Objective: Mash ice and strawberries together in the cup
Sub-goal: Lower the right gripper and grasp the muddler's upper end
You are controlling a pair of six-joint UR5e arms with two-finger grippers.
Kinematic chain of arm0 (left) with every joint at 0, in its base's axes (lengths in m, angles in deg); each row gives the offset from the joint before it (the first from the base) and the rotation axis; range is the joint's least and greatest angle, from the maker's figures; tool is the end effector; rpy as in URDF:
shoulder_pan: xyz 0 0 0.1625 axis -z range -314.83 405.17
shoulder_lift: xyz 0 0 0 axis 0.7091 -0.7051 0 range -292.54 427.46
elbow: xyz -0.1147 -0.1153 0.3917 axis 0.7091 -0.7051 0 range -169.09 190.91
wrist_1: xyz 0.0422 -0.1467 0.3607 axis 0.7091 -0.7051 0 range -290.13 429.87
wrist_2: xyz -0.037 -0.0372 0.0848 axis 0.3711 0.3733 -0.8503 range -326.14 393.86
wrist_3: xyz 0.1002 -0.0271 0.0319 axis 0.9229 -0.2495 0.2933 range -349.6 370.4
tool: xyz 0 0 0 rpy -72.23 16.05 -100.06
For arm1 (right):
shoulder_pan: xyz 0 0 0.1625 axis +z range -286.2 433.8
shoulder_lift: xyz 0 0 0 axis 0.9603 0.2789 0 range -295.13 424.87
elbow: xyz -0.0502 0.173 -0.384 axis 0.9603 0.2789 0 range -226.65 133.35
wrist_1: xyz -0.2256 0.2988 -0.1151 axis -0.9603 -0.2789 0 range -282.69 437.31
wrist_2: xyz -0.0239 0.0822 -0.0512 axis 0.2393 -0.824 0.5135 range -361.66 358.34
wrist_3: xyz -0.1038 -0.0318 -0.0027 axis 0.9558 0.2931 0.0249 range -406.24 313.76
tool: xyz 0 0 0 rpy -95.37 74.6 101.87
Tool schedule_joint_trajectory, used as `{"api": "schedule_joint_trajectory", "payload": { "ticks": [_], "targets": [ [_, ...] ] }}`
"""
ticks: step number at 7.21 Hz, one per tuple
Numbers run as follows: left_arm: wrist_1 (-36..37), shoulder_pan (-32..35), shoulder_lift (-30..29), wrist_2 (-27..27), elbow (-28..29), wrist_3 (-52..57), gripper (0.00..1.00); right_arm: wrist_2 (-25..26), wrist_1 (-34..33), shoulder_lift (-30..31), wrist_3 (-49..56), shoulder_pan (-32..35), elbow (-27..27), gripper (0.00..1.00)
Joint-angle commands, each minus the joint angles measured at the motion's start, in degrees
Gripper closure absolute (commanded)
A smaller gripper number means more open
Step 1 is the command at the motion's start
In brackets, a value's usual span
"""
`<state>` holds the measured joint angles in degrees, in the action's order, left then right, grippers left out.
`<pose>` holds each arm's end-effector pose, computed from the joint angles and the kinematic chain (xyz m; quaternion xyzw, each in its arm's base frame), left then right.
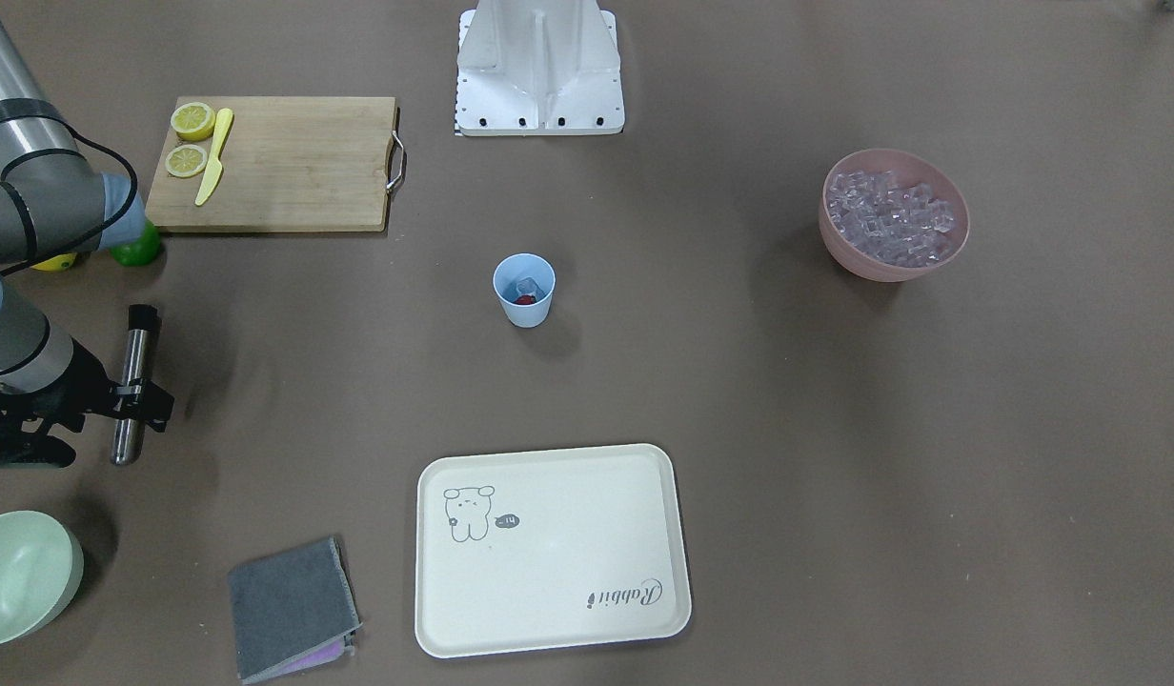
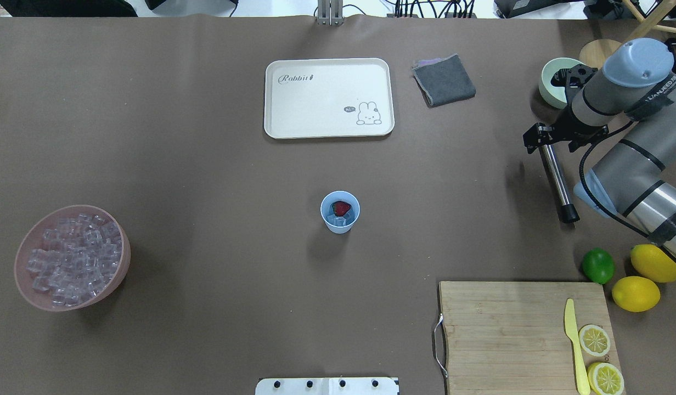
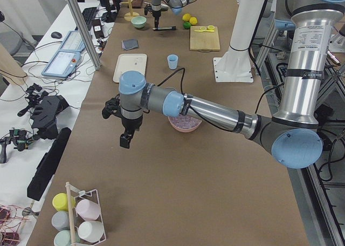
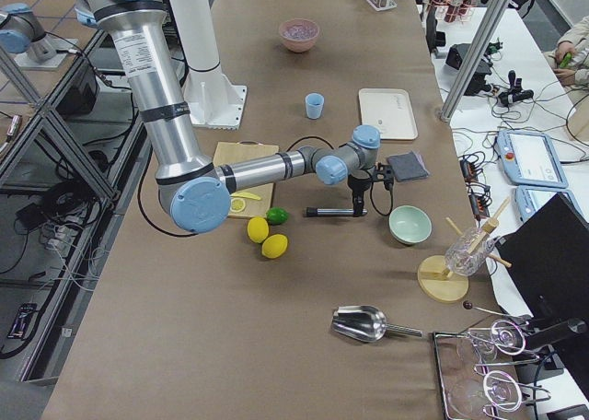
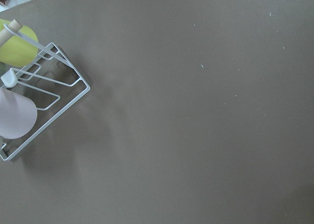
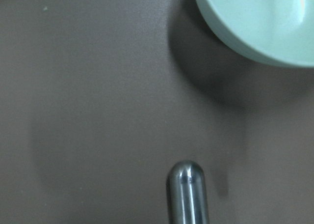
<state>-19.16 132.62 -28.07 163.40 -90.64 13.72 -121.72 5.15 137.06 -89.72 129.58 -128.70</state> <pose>-0.0414 -0.5143 0.5293 0.1342 0.3339 0.0950 0.9282 -0.2861 -0.5608 0.5402 0.0221 -0.3411 0.0138 0.9397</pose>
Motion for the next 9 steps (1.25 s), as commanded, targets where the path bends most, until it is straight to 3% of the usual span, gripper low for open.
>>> {"api": "schedule_joint_trajectory", "payload": {
  "ticks": [1, 4, 5, 6, 7, 9],
  "targets": [
    [-0.87, 0.0, -0.02, -0.08, 0.21, -0.07, 0.02, 0.01, 0.0, 0.14, -0.03, -0.23, 0.14, 0.23],
    [-0.88, 0.0, -0.1, -0.08, 0.03, -0.07, 0.02, -0.69, 0.0, -0.04, 0.15, -0.23, 1.54, 0.26],
    [-0.88, 0.0, -0.54, -0.08, 0.03, -0.07, 0.02, -0.7, 0.0, -0.21, 0.06, -0.23, 1.63, 0.38],
    [-0.88, 0.0, -0.63, -0.08, 0.03, -0.07, 0.02, -0.7, 0.09, -0.39, 0.06, -0.23, 1.63, 0.86],
    [-0.79, 0.0, -1.07, -0.16, 0.12, -0.07, 0.02, -1.22, 0.09, -0.56, 0.06, -0.23, 1.63, 1.0],
    [-0.79, 0.0, -1.25, -0.16, 0.12, -0.07, 0.02, -1.4, 0.01, -0.56, 0.15, -0.23, 1.63, 1.0]
  ]
}}
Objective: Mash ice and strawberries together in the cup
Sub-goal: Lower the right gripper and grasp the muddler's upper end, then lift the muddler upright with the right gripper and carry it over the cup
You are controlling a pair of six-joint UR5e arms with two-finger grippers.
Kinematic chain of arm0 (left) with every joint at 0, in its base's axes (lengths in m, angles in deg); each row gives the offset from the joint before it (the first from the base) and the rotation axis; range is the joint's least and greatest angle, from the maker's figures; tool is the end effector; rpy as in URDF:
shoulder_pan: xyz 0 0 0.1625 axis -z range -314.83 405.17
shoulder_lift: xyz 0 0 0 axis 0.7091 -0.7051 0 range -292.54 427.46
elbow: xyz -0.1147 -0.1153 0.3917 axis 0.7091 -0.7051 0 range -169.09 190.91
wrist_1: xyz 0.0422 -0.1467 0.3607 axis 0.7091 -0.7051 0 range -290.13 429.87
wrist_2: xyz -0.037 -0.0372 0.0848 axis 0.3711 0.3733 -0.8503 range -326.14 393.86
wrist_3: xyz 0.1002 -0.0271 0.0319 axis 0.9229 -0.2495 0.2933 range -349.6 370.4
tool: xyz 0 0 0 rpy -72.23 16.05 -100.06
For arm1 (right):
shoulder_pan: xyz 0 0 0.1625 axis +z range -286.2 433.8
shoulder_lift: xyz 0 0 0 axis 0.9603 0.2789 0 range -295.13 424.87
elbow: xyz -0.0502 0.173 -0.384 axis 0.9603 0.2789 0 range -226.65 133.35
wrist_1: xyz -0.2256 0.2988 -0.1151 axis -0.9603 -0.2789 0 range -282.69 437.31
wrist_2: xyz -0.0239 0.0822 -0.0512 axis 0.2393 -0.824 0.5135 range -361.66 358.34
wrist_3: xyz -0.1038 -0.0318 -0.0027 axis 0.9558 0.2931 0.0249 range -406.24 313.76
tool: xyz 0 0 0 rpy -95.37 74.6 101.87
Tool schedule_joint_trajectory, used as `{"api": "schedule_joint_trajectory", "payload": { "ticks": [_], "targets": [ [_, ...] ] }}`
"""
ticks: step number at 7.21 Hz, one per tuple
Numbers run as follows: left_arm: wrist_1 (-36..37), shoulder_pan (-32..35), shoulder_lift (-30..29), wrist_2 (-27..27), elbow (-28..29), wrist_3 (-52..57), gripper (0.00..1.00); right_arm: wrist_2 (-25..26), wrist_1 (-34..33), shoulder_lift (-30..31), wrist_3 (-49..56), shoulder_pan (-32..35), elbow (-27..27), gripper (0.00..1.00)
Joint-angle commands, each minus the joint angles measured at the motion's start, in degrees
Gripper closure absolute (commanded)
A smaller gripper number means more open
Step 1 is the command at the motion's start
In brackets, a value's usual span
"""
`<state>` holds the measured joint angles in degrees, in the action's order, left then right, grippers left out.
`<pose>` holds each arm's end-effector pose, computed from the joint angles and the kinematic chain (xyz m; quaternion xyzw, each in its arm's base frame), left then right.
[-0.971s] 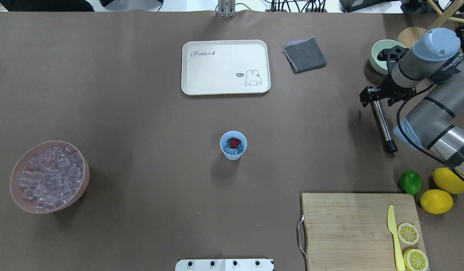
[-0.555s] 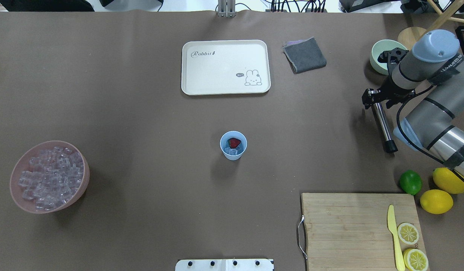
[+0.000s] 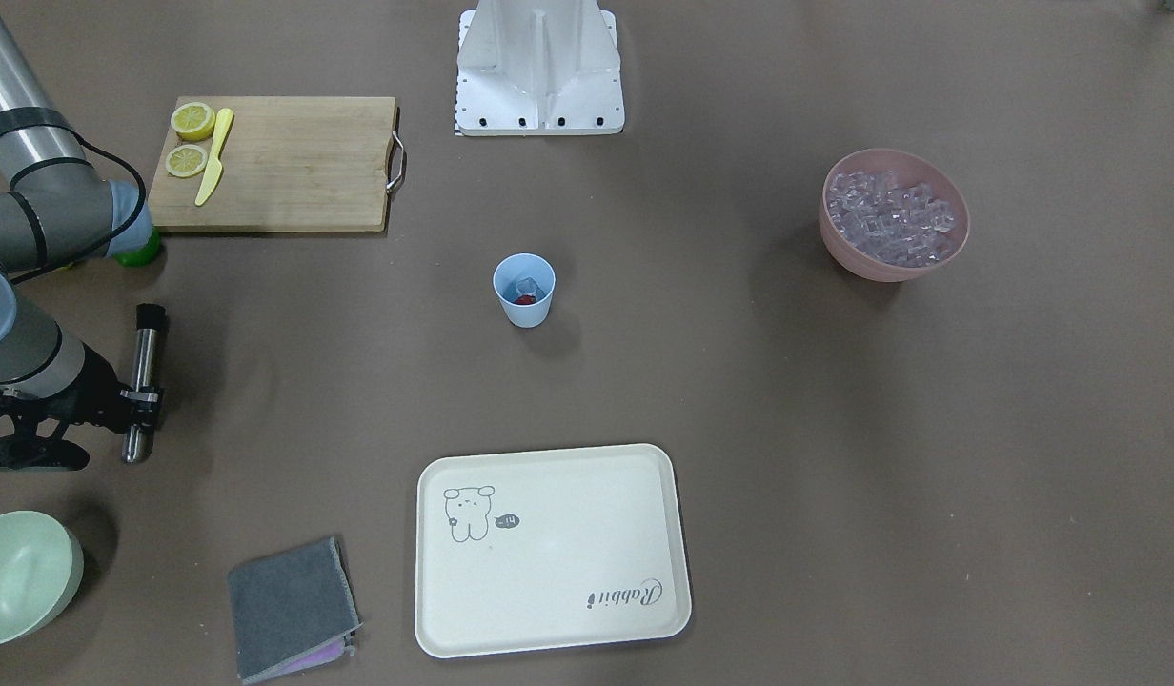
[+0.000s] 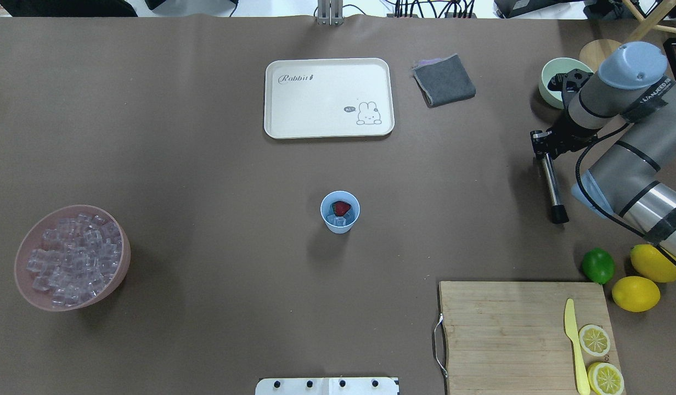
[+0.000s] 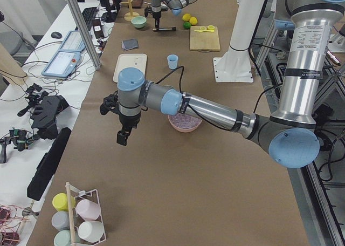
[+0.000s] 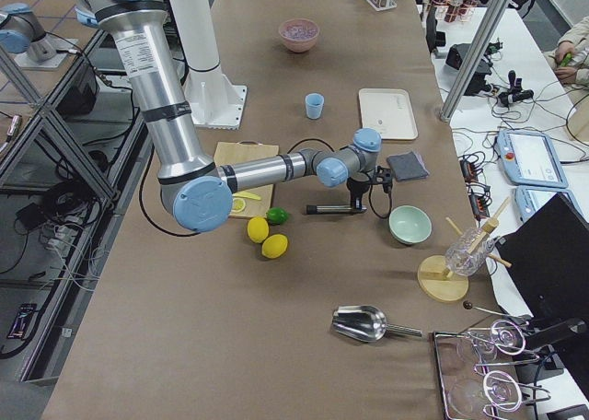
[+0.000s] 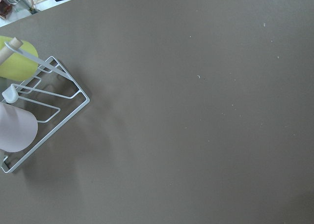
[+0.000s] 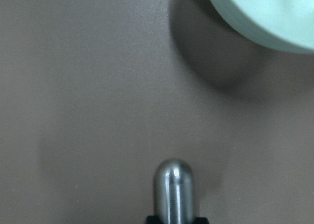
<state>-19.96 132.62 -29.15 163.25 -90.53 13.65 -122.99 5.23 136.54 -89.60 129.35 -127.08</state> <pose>-0.0413 -0.5220 0.5190 0.1484 0.3319 0.0993 0.9262 -0.2921 -0.5615 0.5472 0.0078 -0.3439 0.0106 0.9389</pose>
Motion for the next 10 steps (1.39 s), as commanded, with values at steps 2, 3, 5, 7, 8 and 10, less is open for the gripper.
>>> {"api": "schedule_joint_trajectory", "payload": {
  "ticks": [2, 3, 5, 7, 8, 10],
  "targets": [
    [0.01, 0.0, -0.16, -0.01, -0.07, 0.0, 0.02, -0.57, -0.25, -2.13, -0.49, 1.91, -2.0, 1.0],
    [0.01, 0.0, -0.34, -0.01, -0.08, 0.0, 0.02, -3.88, -0.68, -3.28, -0.67, 4.45, -4.19, 1.0],
    [0.01, 0.0, -1.3, -0.45, 0.45, -0.09, 0.02, -4.98, 0.01, -5.04, -3.11, 7.02, -10.51, 1.0],
    [0.45, -0.26, -1.48, -3.71, 0.62, -0.26, 0.02, 2.03, 0.02, -6.19, -6.01, 6.07, -17.8, 1.0],
    [0.28, -0.44, -3.22, -3.53, 3.85, -0.44, 0.02, 4.23, 0.02, -10.02, -6.21, 3.97, -19.23, 1.0],
    [0.8, -0.09, -3.59, -3.53, 5.19, -0.96, 0.02, 12.04, 0.1, -18.2, -6.3, -3.4, -21.25, 1.0]
  ]
}}
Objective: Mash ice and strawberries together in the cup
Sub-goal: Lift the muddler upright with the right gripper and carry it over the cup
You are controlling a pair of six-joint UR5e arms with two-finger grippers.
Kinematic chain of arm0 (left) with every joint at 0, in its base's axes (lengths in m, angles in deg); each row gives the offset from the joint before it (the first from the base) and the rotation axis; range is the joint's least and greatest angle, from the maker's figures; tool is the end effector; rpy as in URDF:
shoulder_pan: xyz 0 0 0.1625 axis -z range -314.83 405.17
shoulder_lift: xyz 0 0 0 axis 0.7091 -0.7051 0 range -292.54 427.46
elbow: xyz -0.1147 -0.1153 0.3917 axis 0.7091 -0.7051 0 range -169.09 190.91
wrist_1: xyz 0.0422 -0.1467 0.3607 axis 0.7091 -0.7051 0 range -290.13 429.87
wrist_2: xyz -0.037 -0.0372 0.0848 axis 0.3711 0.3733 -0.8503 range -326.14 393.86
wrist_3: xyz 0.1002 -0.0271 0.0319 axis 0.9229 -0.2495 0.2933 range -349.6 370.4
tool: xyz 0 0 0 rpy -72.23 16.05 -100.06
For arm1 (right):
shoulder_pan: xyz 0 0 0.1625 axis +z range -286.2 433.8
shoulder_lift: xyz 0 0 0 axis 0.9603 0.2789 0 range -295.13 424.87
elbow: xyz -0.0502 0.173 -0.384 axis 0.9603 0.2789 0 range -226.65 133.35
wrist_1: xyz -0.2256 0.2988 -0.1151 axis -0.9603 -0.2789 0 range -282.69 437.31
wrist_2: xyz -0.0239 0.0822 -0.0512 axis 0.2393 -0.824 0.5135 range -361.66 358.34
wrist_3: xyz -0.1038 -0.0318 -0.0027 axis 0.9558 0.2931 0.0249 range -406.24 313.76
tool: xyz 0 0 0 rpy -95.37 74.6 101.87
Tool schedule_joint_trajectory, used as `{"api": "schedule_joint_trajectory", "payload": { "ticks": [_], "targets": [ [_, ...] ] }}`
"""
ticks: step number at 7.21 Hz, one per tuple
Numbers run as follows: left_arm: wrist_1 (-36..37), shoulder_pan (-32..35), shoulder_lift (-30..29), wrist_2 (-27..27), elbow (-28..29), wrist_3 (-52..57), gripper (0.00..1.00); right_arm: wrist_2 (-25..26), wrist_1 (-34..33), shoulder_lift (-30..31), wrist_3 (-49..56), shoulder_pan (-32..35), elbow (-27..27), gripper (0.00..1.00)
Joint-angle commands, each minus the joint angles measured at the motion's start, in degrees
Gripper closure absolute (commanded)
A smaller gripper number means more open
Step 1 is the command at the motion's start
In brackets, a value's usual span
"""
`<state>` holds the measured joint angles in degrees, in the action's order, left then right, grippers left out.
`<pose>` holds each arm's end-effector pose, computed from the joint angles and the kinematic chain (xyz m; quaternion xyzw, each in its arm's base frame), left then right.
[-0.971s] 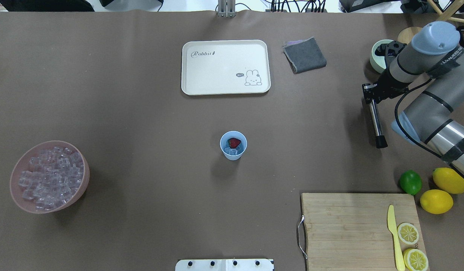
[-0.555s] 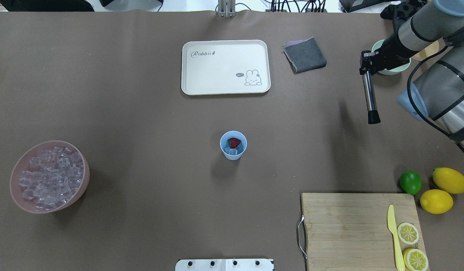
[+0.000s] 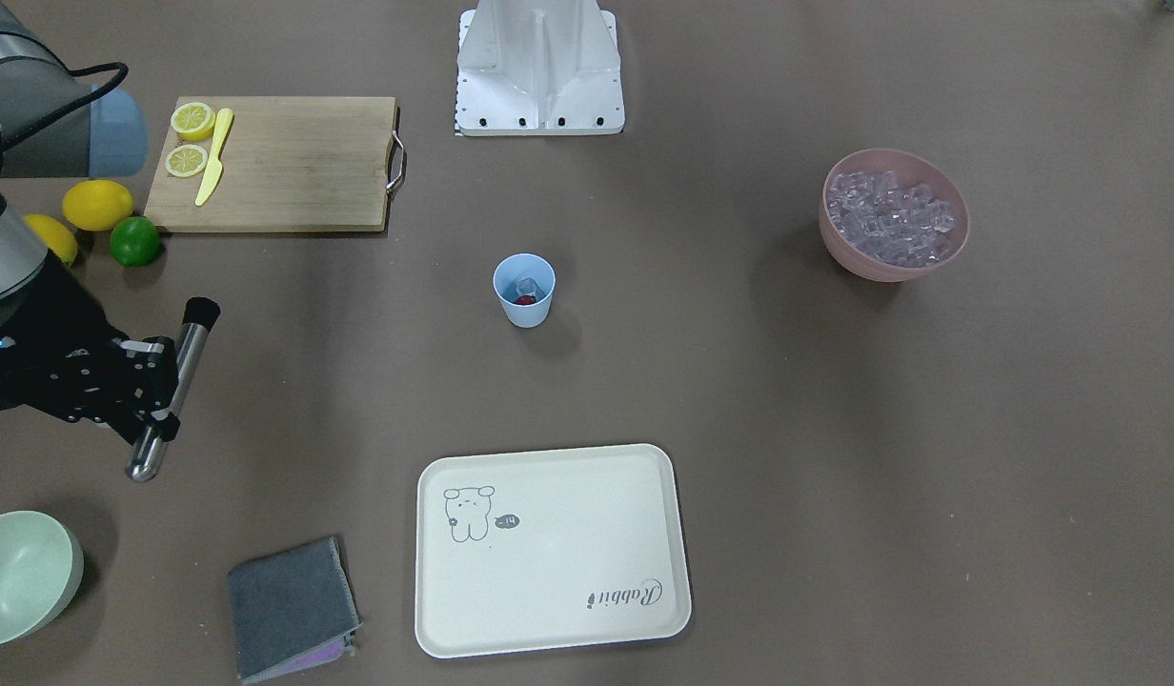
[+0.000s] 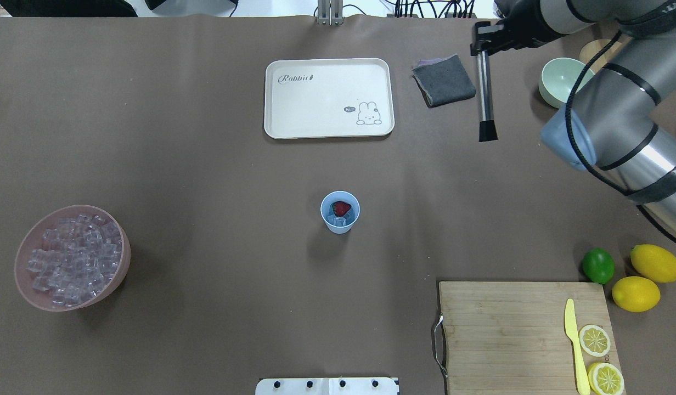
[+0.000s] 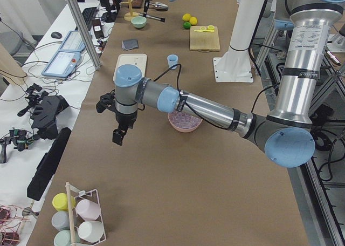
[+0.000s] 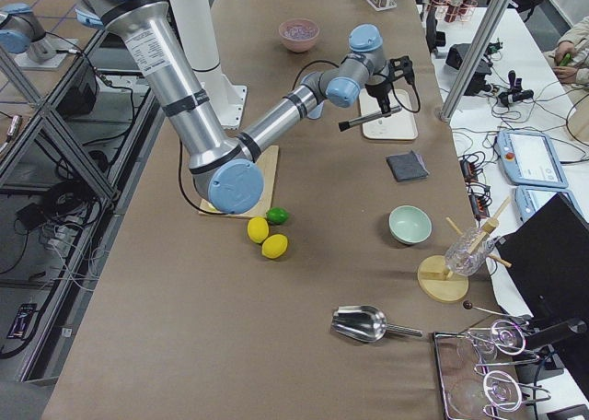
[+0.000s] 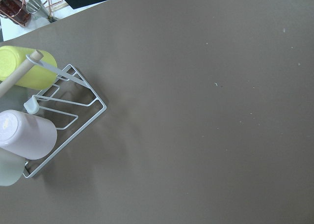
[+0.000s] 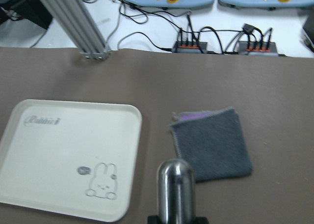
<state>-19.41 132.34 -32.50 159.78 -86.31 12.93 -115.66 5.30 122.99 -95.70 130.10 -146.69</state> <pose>-0.0427 -0.5485 0.5275 0.1354 0.3054 0.0880 0.9384 -0.2777 -0.5769 0.2401 0.2457 -0.4588 0.0133 0.8538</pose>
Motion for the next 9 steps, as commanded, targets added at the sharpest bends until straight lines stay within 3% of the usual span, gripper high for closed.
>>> {"api": "schedule_joint_trajectory", "payload": {
  "ticks": [1, 2, 4, 5, 8, 9],
  "targets": [
    [0.16, 0.36, 0.02, 0.02, 2.02, -0.16, 0.02, 7.71, 4.3, -6.34, -0.2, -6.53, -2.09, 1.0],
    [0.25, 0.54, 0.37, 0.02, 2.47, -0.16, 0.02, 12.09, 16.17, -4.7, -0.11, -9.51, -1.83, 1.0],
    [0.34, 1.68, 0.38, 0.11, 4.83, 0.02, 0.02, 26.46, 34.13, 0.91, -0.03, -18.54, -1.57, 1.0],
    [0.25, 1.68, 0.29, 0.11, 6.07, 0.19, 0.02, 30.46, 42.4, 2.33, 0.32, -21.29, -0.43, 1.0],
    [-0.01, 1.68, 0.29, 0.29, 7.74, 0.37, 0.02, 32.86, 52.12, 4.09, 0.59, -21.75, 0.71, 1.0],
    [-0.02, 1.68, 0.29, 0.29, 8.01, 0.46, 0.02, 34.87, 57.81, 4.28, 0.68, -23.84, 4.2, 1.0]
  ]
}}
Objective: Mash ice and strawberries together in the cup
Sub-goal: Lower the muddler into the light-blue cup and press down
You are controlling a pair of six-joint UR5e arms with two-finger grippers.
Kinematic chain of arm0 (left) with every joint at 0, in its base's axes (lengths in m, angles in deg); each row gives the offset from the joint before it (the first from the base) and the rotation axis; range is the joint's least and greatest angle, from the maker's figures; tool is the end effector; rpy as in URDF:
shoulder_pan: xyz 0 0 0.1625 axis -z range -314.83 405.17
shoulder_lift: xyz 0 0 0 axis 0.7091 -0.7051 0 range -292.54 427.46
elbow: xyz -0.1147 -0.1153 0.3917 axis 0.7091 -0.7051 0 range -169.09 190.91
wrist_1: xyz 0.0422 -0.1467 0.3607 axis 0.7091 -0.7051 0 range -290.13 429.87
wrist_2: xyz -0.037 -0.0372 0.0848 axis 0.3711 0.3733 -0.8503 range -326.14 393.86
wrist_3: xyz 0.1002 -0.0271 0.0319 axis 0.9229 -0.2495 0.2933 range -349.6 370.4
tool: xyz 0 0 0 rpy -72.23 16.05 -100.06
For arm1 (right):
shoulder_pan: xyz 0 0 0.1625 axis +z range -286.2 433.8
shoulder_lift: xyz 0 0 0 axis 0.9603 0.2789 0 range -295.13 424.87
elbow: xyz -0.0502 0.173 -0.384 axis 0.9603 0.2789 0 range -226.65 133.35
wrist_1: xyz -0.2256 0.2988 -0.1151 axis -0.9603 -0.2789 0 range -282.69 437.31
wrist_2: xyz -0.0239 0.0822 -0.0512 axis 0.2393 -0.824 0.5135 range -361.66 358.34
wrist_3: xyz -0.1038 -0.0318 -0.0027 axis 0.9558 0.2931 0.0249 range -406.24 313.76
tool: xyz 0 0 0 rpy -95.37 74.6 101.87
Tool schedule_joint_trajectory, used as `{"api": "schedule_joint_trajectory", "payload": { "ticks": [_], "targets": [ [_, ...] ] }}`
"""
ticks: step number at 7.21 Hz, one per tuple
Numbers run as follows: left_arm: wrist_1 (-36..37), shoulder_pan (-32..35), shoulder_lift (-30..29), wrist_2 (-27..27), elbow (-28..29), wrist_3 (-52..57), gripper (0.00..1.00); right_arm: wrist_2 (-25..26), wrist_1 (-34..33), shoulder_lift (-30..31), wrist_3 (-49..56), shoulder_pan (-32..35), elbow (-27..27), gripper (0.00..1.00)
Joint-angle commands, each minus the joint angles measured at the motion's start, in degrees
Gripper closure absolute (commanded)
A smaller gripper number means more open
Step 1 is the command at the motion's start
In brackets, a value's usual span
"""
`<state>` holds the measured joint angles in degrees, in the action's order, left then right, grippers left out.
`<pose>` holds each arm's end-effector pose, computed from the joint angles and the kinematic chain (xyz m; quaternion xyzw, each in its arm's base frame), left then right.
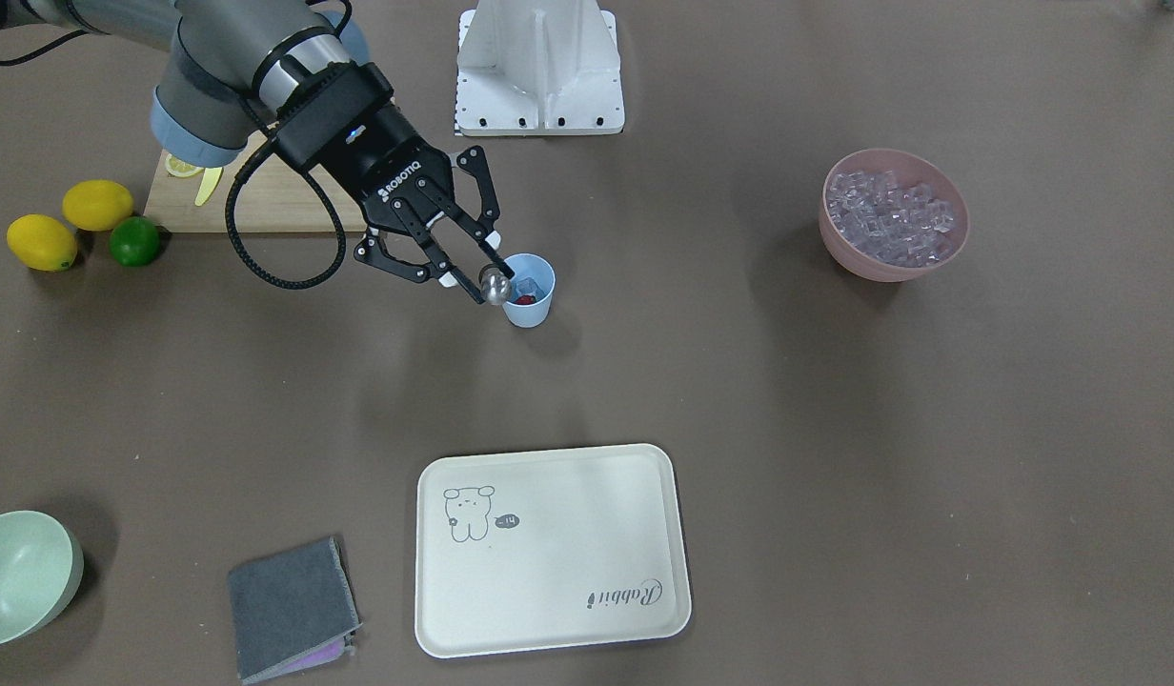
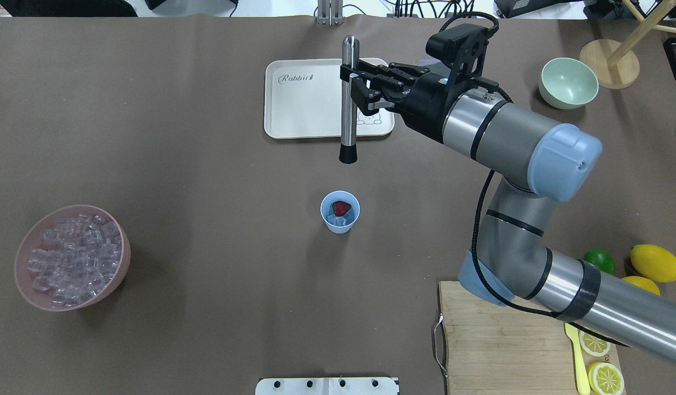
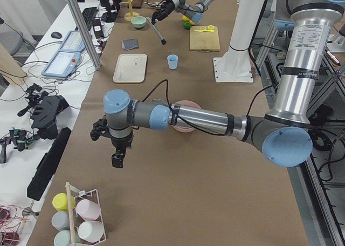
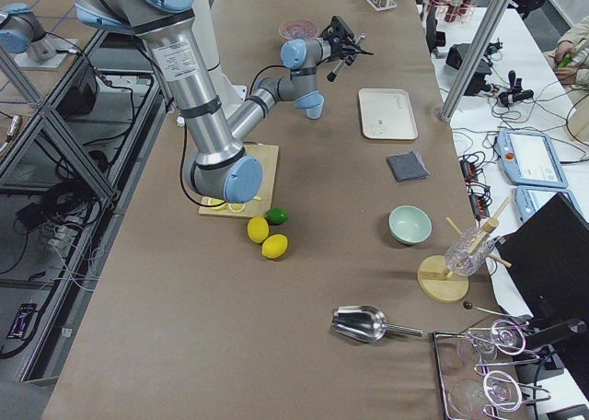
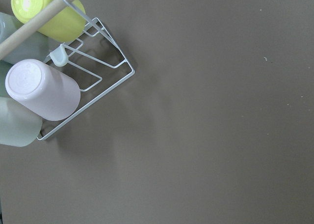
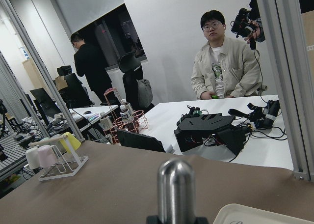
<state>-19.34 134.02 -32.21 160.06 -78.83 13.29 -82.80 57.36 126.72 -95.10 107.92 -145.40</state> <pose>-0.0583 -0.5476 0.5921 0.0762 0.3086 0.0567 0.9464 -0.3863 -0.4429 0.1887 0.5256 -0.6064 0.0256 0.5961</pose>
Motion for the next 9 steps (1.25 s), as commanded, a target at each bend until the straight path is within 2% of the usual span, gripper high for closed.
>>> {"api": "schedule_joint_trajectory", "payload": {
  "ticks": [1, 3, 6, 9],
  "targets": [
    [0.0, 0.0, 0.09, 0.01, 0.53, 0.1, 0.02, 4.65, 7.63, 0.81, 1.82, -3.86, 4.34, 1.0],
    [-0.26, -0.09, 0.0, 0.01, 1.41, 0.1, 0.02, 8.36, 9.31, 1.24, 5.78, -7.3, 3.83, 1.0],
    [-0.17, -0.09, 0.0, 1.16, 1.5, 0.1, 0.02, 8.28, 12.38, 4.67, 6.93, -7.66, 4.43, 1.0],
    [-0.7, -0.44, -0.44, 1.25, 2.82, 0.18, 0.02, 11.08, 11.7, 3.89, 7.55, -10.29, 3.91, 1.0]
  ]
}}
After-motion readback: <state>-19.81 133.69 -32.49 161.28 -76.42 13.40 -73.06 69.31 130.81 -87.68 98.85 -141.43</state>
